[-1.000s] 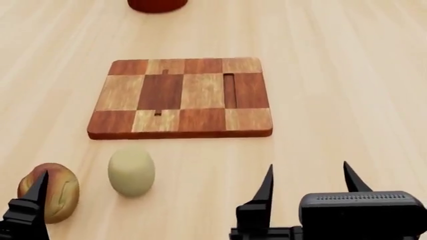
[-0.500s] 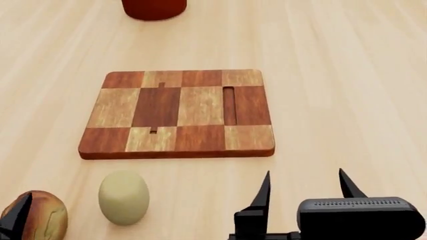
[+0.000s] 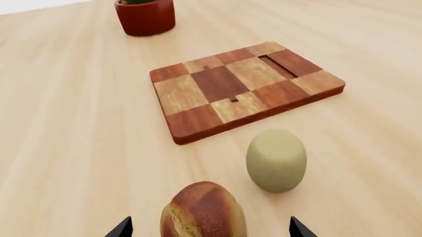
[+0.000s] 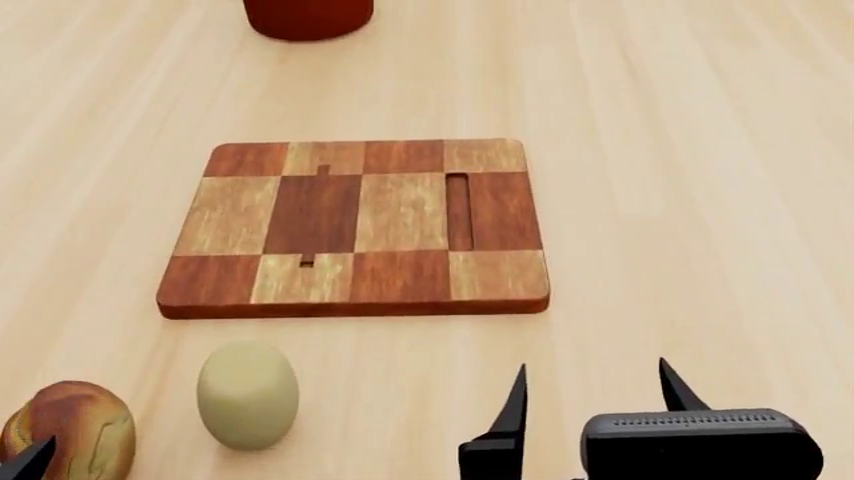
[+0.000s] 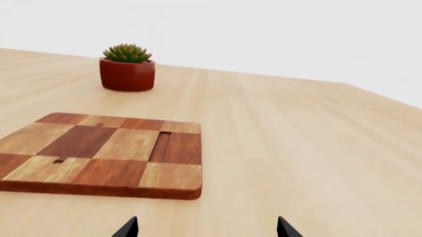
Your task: Place the bread and cheese on the cutting board.
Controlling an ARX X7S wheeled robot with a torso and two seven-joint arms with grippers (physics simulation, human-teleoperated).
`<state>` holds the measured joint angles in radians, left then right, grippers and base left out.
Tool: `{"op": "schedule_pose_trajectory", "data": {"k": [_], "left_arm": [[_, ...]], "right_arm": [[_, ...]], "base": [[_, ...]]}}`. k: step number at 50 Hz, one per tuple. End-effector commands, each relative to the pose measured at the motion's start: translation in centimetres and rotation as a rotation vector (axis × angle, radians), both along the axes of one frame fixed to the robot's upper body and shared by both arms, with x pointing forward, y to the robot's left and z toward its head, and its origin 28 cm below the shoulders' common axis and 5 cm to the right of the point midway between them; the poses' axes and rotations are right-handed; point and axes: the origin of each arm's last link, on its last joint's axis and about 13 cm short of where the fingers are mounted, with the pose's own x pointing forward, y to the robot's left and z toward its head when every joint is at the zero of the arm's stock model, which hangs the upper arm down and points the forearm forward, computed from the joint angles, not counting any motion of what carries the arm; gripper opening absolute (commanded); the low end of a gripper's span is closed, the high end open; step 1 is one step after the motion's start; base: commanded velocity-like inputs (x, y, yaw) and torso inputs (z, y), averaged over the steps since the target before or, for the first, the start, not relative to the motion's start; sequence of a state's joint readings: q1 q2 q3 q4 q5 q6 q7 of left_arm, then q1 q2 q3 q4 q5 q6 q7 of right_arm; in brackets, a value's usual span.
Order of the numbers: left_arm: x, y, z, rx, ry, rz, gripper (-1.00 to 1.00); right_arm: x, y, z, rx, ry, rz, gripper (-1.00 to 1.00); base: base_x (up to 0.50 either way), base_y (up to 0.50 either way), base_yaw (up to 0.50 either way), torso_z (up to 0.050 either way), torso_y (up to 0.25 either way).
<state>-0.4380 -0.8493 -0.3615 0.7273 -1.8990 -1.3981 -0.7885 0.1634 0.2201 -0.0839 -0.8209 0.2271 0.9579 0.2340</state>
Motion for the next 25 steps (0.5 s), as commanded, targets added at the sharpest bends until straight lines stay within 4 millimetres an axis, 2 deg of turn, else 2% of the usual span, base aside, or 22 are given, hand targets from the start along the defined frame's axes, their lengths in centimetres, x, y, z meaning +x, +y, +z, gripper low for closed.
{"op": "schedule_pose_trajectory", "data": {"k": [1,25], "left_arm": [[1.3,-0.1,-0.4,0.045,0.002,-0.037,1.00],[3.8,-0.4,-3.3,0.097,0.085,-0.022,1.00]], "right_arm": [[-0.1,-0.1,-0.2,0.017,0.012,0.003,1.00],[-0.2,-0.1,-0.6,0.015,0.021,0.010,1.00]], "base": [[0.00,0.00,0.00,0.000,0.000],[0.00,0.00,0.00,0.000,0.000]]}}
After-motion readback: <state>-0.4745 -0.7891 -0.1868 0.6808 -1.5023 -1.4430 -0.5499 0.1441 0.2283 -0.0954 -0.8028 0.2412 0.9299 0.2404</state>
